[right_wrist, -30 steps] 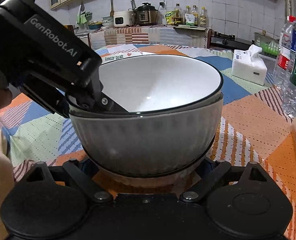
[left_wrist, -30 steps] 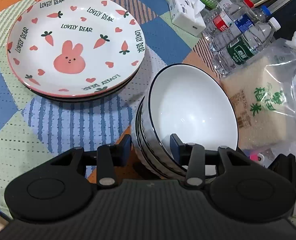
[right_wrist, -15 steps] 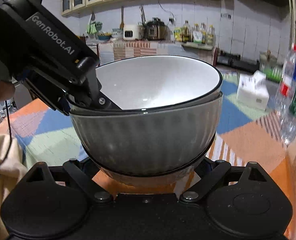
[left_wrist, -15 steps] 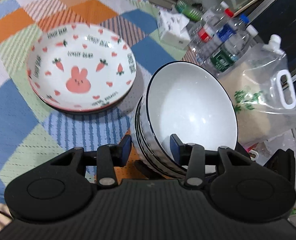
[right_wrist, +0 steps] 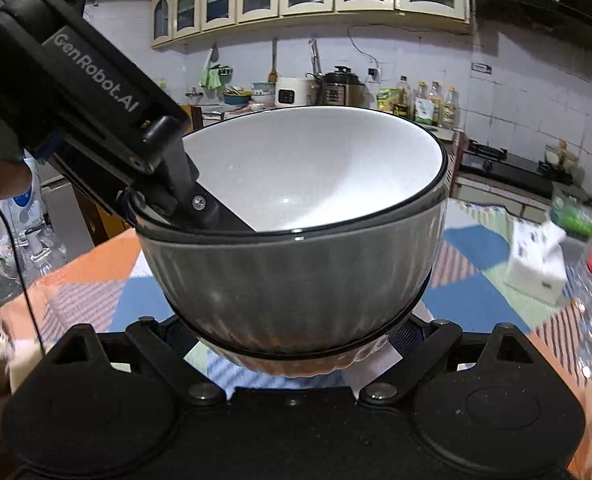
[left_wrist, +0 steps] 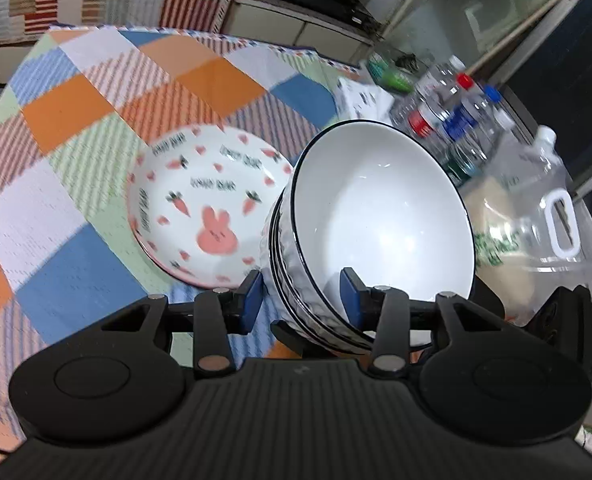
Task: Organize plates and bowls
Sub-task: 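Carry the bowl stack with both tools over the bunny plate stack, then lower the bowl stack onto the bunny plate and open both tools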
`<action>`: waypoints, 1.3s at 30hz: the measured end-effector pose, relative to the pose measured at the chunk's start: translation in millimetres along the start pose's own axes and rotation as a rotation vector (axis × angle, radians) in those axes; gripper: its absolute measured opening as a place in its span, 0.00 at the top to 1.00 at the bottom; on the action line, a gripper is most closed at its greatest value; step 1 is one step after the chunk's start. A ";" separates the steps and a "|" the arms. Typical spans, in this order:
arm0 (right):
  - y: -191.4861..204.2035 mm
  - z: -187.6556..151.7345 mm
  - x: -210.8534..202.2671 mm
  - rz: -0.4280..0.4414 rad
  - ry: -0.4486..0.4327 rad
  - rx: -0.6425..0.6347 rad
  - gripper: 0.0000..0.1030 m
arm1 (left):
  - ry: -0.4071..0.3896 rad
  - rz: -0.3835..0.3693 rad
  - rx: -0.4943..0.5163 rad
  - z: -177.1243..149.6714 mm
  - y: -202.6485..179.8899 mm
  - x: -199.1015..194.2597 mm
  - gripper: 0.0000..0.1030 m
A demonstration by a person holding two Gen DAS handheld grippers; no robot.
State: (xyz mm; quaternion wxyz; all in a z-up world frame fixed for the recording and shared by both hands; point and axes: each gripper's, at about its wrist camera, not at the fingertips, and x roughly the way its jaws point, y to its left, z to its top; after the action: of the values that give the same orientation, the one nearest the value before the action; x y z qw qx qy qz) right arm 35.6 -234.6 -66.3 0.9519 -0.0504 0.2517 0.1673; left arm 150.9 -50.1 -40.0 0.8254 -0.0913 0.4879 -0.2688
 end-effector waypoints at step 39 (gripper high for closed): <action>-49.3 21.2 124.3 0.075 0.182 0.044 0.07 | 0.045 0.117 -0.098 67.4 75.2 97.7 0.61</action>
State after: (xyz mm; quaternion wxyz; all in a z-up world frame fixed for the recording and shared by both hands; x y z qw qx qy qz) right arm 164.0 -240.6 -108.9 0.9191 -0.0351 0.3424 0.1918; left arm 272.2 -46.6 -110.8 0.8232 -0.0971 0.5232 -0.1979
